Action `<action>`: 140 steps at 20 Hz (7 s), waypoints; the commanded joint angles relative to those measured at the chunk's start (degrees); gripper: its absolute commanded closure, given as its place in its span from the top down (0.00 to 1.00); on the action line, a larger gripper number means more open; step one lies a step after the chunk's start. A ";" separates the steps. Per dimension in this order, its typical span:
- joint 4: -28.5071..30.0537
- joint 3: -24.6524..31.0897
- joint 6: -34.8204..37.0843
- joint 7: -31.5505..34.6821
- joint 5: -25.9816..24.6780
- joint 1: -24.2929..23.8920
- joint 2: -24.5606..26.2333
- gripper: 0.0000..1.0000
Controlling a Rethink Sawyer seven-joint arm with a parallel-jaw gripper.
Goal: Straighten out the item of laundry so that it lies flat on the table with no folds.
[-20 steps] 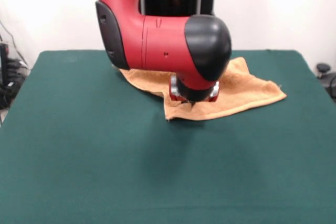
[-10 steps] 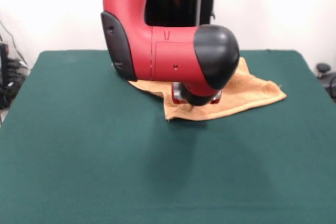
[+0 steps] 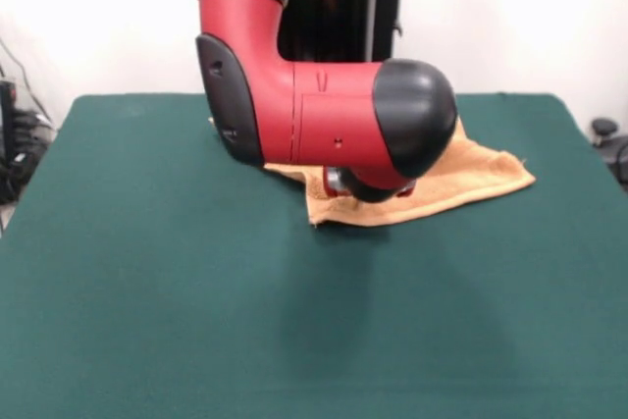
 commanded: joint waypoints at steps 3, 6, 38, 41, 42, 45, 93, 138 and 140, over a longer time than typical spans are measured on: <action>-18.45 4.03 -1.55 7.25 -0.33 3.30 14.28 0.00; -27.28 3.93 13.12 7.93 -0.01 4.22 19.32 0.00; -0.25 7.39 -29.18 1.32 -4.43 0.67 2.25 0.00; 3.85 7.41 -33.30 1.68 -5.14 0.24 -0.57 0.00; 5.42 7.49 -34.98 1.66 -5.45 -0.06 -1.49 0.00; 8.62 7.48 -37.97 2.27 -5.96 -0.41 -3.66 0.00; 15.31 2.16 -44.39 7.50 -1.56 2.10 -5.47 1.00; 71.72 -4.53 -53.81 7.44 3.54 -0.74 -49.29 1.00; 71.77 -4.60 -53.46 7.34 3.80 -0.83 -49.37 1.00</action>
